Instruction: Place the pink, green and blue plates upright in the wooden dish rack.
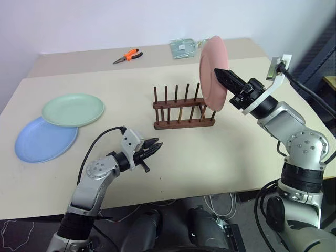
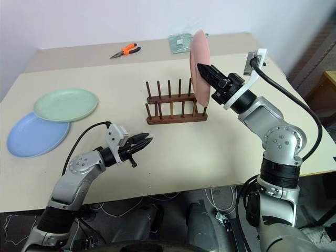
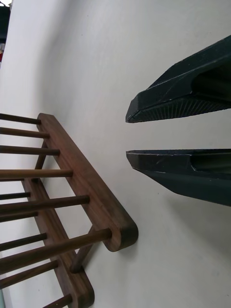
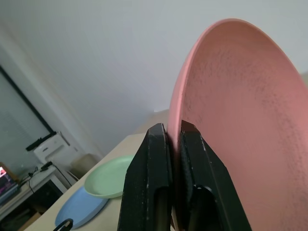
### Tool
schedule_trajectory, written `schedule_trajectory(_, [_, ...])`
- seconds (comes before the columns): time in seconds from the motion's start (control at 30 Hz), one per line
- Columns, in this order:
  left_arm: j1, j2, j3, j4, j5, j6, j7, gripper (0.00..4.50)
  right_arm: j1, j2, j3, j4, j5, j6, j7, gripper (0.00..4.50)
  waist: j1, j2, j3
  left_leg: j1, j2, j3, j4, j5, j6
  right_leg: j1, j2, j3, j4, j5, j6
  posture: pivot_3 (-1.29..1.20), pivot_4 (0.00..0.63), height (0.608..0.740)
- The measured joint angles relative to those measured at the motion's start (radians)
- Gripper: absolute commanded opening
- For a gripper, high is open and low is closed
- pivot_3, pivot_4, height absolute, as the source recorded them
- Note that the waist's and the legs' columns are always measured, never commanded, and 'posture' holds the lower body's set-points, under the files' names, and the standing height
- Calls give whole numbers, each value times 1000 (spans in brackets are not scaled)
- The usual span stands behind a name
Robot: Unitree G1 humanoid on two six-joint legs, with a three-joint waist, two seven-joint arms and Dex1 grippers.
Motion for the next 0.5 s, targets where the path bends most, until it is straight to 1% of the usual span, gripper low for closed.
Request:
schedule_trajectory(0.07, [2, 0, 0, -1, 0, 0, 3, 856, 0, 0, 0, 11, -1, -6, 10, 1429, 0, 0, 0, 0, 0, 0, 0, 0, 0, 0, 0, 0, 0, 0, 0, 0, 150, 740])
schedule_trajectory(0.1, [3, 0, 0, -1, 0, 0, 5, 856, 0, 0, 0, 12, -2, -7, 12, 2012, 1, 0, 0, 0, 0, 0, 0, 0, 0, 0, 0, 0, 0, 0, 0, 0, 150, 740])
schedule_trajectory(0.17, [3, 1, 0, -1, -1, 2, 8, 856, 0, -2, 2, 12, -17, -20, 23, 2995, 1, 0, 0, 0, 0, 0, 0, 0, 0, 0, 0, 0, 0, 0, 0, 0, 150, 740])
schedule_trajectory(0.23, [3, 4, 0, -3, -2, 9, 10, 1413, -1, -23, 12, 19, -76, -59, 37, 4029, 1, 0, 0, 0, 0, 0, 0, 0, 0, 0, 0, 0, 0, 0, 0, 0, 150, 740])
schedule_trajectory(0.27, [4, 7, 1, -4, -6, 15, 11, 1739, -2, -46, 22, 25, -125, -89, 51, 4038, 2, 0, 0, 0, 0, 0, 0, 0, 0, 0, 0, 0, 0, 0, 0, 0, 150, 740])
schedule_trajectory(0.37, [5, 10, 28, -8, -38, 50, 18, 3209, -19, -120, 63, 30, -273, -187, 102, 4038, 2, 0, 0, 0, 0, 0, 0, 0, 0, 0, 0, 0, 0, 0, 0, 0, 150, 740])
schedule_trajectory(0.43, [2, 8, 46, -11, -49, 58, 33, 4264, -34, -154, 82, 30, -341, -237, 125, 4038, 0, 0, 0, 0, 0, 1, 0, 0, 0, 0, 0, 0, 0, 0, 0, 0, 150, 740])
schedule_trajectory(0.47, [-4, 3, 62, -11, -51, 58, 58, 4494, -46, -187, 104, 36, -403, -279, 144, 4269, 0, 0, 0, 0, 0, 1, 0, 0, 0, 0, 0, 0, 0, 0, 0, 0, 150, 740])
schedule_trajectory(0.5, [-14, -7, 88, -9, -49, 58, 93, 4494, -58, -219, 128, 47, -466, -320, 163, 4269, 1, 0, 0, 0, 0, 1, 1, 0, 0, 0, 0, 0, 0, 0, 0, 0, 150, 740])
